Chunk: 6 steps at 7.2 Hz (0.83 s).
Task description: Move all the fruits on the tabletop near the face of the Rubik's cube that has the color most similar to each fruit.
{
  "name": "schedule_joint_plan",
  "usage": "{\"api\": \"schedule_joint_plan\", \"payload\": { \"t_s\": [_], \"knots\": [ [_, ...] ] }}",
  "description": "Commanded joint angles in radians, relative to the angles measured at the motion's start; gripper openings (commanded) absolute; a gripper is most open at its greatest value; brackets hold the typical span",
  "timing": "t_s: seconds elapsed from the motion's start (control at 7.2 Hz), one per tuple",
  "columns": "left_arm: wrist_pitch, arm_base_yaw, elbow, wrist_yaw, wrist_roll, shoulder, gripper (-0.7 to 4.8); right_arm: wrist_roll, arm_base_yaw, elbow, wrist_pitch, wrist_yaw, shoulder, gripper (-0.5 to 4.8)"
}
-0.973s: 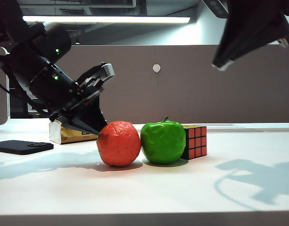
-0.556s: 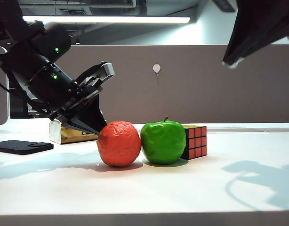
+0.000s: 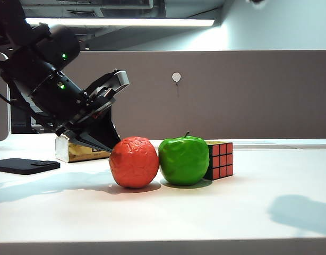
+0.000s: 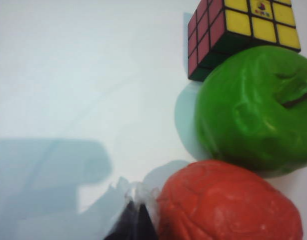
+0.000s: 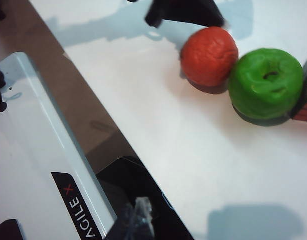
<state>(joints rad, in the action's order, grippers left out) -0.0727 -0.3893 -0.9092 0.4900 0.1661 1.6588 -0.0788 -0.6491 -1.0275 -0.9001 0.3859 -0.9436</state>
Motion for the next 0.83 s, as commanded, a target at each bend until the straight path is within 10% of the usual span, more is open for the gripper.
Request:
{"api": "schedule_joint_plan", "payload": {
  "t_s": [0.14, 0.28, 0.83],
  "knots": [
    [-0.006, -0.002, -0.002, 0.039, 0.006, -0.006, -0.05, 0.007, -0.14, -0.003, -0.018, -0.222, 0.047, -0.01],
    [-0.049, -0.002, -0.002, 0.054, 0.01, -0.006, -0.05, 0.027, -0.212, -0.003, -0.042, -0.389, 0.052, -0.01],
    [-0.086, -0.054, -0.002, 0.09, 0.017, -0.007, -0.05, 0.144, -0.375, -0.003, -0.098, -0.32, 0.237, -0.01]
  ]
}}
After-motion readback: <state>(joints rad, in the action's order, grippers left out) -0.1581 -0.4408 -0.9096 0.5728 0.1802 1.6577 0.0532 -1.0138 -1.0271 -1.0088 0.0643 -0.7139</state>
